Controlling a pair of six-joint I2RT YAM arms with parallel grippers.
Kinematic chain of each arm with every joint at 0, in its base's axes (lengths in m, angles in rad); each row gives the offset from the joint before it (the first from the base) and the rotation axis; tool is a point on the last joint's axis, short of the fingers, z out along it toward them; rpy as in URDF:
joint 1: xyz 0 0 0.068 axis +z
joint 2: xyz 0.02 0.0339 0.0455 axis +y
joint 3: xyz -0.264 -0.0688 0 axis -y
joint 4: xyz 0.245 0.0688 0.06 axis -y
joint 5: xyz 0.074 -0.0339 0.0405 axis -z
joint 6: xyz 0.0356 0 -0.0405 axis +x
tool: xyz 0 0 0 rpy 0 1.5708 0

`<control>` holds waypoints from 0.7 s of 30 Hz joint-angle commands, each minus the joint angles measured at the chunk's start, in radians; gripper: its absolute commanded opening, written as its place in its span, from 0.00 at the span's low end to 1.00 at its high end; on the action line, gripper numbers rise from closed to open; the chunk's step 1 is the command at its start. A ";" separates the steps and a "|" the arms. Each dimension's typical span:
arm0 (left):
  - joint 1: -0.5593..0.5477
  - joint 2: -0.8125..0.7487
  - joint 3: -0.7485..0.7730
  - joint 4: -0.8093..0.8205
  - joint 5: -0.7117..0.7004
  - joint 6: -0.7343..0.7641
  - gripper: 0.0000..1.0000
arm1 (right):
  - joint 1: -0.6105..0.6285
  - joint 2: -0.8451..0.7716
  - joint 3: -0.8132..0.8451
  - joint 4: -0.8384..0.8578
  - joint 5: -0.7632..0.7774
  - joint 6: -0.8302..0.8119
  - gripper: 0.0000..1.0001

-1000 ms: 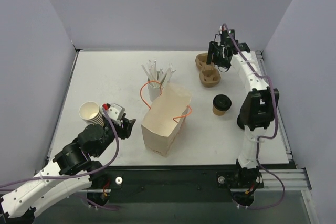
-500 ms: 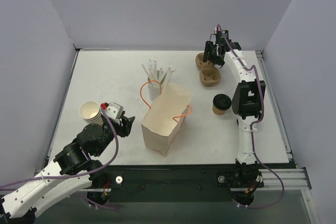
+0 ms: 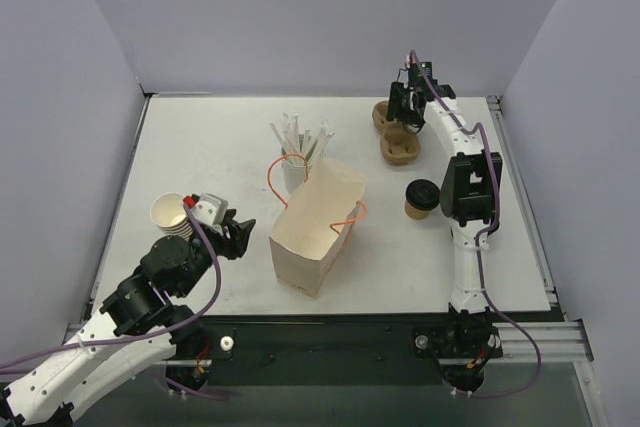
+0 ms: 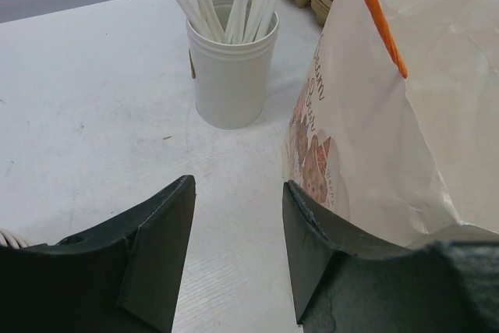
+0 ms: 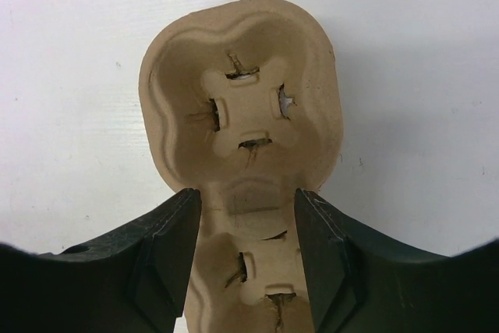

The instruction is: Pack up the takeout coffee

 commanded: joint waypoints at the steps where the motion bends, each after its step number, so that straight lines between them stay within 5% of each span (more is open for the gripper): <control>1: 0.013 -0.008 0.006 0.056 0.020 -0.018 0.58 | -0.008 0.030 -0.008 0.014 0.014 -0.006 0.51; 21: 0.014 -0.034 0.001 0.056 0.032 -0.052 0.58 | 0.004 0.052 0.000 -0.040 0.068 0.069 0.44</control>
